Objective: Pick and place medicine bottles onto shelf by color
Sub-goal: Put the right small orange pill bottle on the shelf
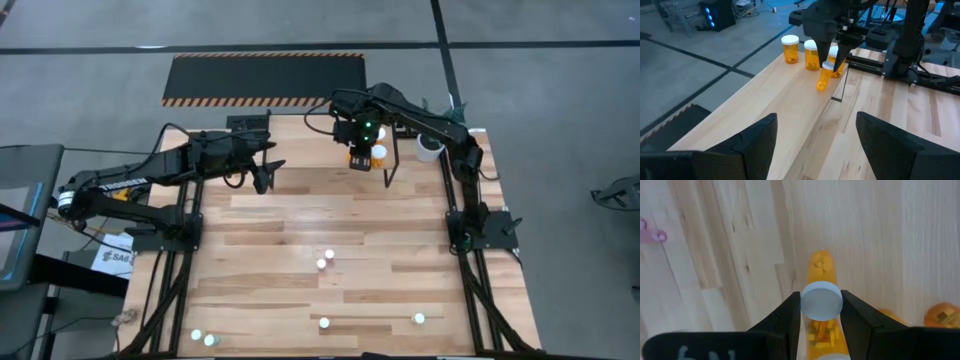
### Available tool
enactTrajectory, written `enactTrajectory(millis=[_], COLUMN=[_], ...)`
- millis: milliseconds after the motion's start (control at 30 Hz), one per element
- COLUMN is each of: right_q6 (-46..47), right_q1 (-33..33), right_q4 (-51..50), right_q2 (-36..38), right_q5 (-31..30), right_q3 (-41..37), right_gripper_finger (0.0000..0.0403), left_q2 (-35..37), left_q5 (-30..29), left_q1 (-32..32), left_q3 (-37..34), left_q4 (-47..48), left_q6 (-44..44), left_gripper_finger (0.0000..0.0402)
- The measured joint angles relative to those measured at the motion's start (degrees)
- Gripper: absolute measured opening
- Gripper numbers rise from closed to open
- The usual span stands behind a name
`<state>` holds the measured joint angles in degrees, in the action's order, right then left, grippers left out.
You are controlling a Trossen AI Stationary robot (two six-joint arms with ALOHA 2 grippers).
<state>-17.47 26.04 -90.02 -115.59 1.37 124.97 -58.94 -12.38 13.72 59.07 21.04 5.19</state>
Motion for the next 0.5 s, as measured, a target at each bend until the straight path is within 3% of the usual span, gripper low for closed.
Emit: enactTrajectory(millis=[500], right_q6=[-0.2], right_q1=[0.0], right_q4=[0.0], right_q2=[0.0], right_q5=[0.0], right_q3=[0.0], right_gripper_finger=[0.0134], left_q2=[0.0], left_q5=[1.1], left_q1=[0.0], left_q3=[0.0], left_q4=[0.3], left_q6=[0.0], left_gripper_finger=[0.0258])
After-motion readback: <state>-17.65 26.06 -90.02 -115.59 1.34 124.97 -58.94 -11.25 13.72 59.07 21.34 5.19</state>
